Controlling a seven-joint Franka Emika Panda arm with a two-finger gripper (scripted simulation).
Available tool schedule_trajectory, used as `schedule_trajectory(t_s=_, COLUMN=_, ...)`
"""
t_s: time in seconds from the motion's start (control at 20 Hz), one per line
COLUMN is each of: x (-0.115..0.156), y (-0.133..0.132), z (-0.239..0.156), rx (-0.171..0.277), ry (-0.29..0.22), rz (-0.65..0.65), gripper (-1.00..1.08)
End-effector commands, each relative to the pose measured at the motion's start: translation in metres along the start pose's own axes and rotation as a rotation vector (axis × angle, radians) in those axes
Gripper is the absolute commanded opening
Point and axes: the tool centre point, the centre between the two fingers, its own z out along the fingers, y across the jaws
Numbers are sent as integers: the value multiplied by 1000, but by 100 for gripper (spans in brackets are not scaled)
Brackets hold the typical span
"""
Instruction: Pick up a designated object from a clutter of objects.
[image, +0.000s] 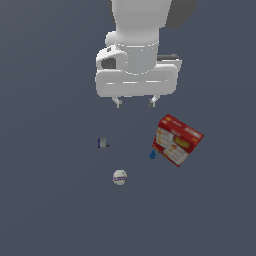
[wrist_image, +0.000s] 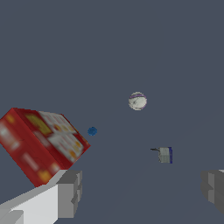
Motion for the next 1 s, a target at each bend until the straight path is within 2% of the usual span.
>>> schedule_trajectory(t_s=0.0, x=0, y=0, z=0, rx=0, ry=0, rz=0, gripper=100)
schedule_trajectory(t_s=0.45, x=10, y=-10, z=-10, rx=15, ry=23, rz=-18, gripper=100)
schedule_trajectory(t_s=0.95, x=11, y=-12, z=-1, rx=13, ry=19, rz=5, gripper=100)
